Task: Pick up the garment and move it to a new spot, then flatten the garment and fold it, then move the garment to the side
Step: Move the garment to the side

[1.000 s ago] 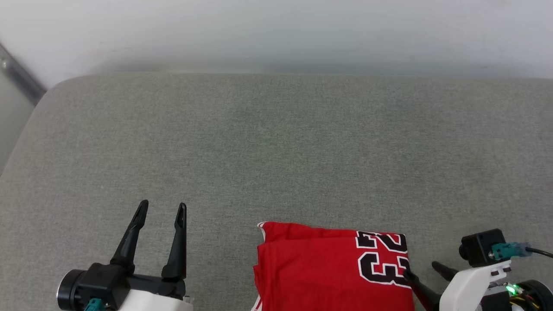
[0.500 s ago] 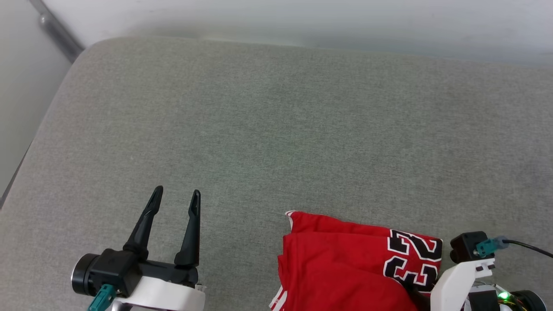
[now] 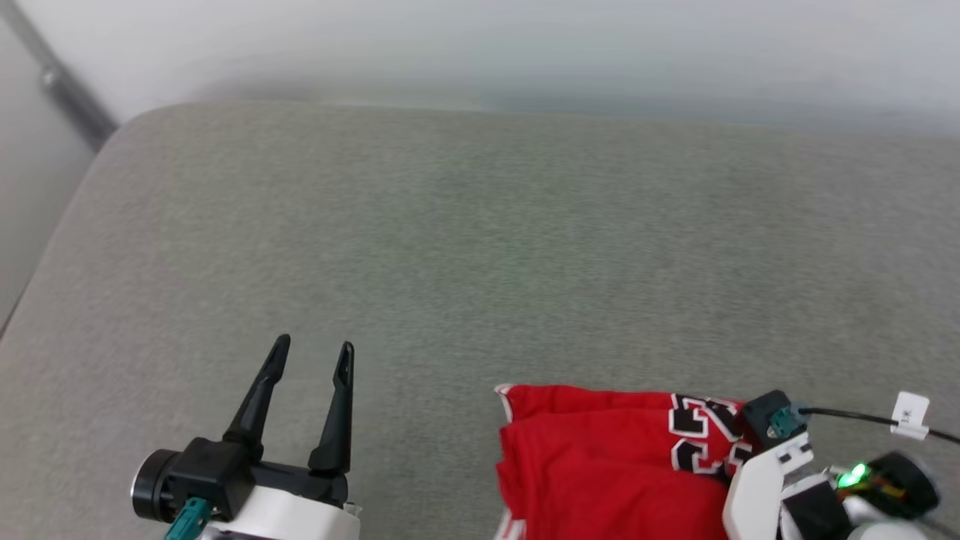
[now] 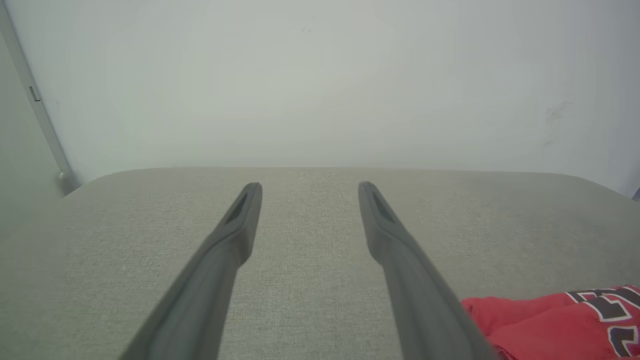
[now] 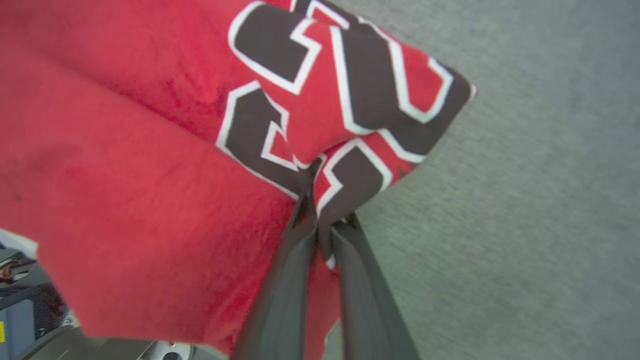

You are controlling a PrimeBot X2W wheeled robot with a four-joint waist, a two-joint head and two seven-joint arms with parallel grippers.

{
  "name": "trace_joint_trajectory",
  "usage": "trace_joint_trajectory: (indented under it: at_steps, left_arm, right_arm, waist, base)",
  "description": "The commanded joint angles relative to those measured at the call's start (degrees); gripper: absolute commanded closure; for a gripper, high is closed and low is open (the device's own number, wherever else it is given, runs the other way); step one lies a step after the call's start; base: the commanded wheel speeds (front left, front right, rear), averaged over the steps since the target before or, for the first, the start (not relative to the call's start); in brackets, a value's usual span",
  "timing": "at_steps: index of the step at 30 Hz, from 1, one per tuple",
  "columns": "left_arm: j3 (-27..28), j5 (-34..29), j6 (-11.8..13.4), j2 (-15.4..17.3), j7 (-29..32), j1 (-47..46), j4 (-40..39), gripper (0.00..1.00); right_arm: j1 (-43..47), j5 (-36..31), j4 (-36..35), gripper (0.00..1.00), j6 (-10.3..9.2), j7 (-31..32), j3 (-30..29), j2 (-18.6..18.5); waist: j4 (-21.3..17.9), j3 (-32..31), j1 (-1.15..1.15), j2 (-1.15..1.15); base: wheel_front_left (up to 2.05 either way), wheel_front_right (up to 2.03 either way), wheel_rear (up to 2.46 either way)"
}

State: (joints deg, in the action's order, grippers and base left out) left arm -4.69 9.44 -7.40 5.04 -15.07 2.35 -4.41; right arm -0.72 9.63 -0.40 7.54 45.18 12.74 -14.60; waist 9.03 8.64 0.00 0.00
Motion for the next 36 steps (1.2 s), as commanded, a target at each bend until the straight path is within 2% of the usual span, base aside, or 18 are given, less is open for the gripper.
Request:
trace_joint_trajectory:
  at_steps: [1, 6, 10, 13, 16, 20, 25, 31, 32, 36]
  left_arm:
    - [-0.21, 0.25, -0.06, -0.13, -0.12, 0.51, 0.07, 0.0]
    - [-2.07, -0.81, -0.06, -0.09, -0.12, -1.3, 0.02, 0.0]
    - [-2.59, -1.1, -0.06, -0.28, -0.12, -3.11, -0.58, 0.0]
    - [-3.68, -1.58, -0.06, 0.29, -0.12, -5.35, -0.84, 0.0]
    - [-5.26, -1.96, -0.06, 1.23, -0.12, -7.87, -1.07, 0.0]
    - [-7.82, -2.16, -0.06, 2.77, -0.12, -11.25, -1.71, 0.0]
    - [-11.63, -1.95, -0.06, 5.17, -0.12, -15.57, -2.54, 0.0]
    - [-13.82, -1.87, -0.06, 6.71, -0.12, -18.85, -3.7, 0.0]
    - [-14.56, -1.87, -0.06, 7.47, -0.12, -20.04, -4.47, 0.0]
    - [-14.53, -2.27, -0.06, 8.27, -0.12, -20.64, -5.21, 0.0]
  right_arm:
    - [-1.86, -1.37, -1.02, 1.0, -0.1, 0.2, 0.73, -2.56]
    - [-7.41, -4.04, -5.72, 1.0, -0.1, 1.76, 5.83, -12.14]
    - [-13.0, -3.73, -8.03, 1.0, -0.1, 1.9, 9.17, -20.24]
    - [-17.31, -3.05, -7.71, 1.0, -0.1, 1.01, 9.79, -24.98]
    - [-20.79, -3.14, -5.56, 1.0, -0.1, -1.39, 8.83, -28.22]
    - [-24.0, -3.17, -0.11, 1.0, -0.11, -5.11, 6.23, -30.92]
    - [-27.65, -4.02, 9.64, 1.0, -0.1, -12.14, 2.25, -33.06]
    - [-30.55, -5.34, 19.0, 1.0, -0.1, -17.39, -3.92, -31.43]
    - [-31.97, -6.78, 23.1, 1.0, -0.1, -20.11, -7.21, -31.61]
    - [-33.57, -8.74, 27.53, 1.0, -0.1, -22.68, -11.06, -31.18]
  waist:
    - [-2.98, -0.99, 0.0, 0.0]
    - [-8.73, 0.63, 0.0, 0.0]
    - [-14.27, 3.55, 0.0, 0.0]
    - [-18.27, 6.83, 0.0, 0.0]
    - [-21.25, 10.09, 0.0, 0.0]
    - [-23.94, 14.52, 0.0, 0.0]
    - [-24.85, 19.71, 0.0, 0.0]
    - [-23.89, 23.74, 0.0, 0.0]
    - [-22.94, 25.63, 0.0, 0.0]
    - [-21.99, 27.31, 0.0, 0.0]
  base:
    - [0.0, 0.0, 0.0]
    - [0.0, 0.0, 0.0]
    - [0.0, 0.0, 0.0]
    - [0.0, 0.0, 0.0]
    - [0.0, 0.0, 0.0]
    - [0.0, 0.0, 0.0]
    - [0.0, 0.0, 0.0]
    - [0.0, 0.0, 0.0]
    - [0.0, 0.0, 0.0]
    - [0.0, 0.0, 0.0]
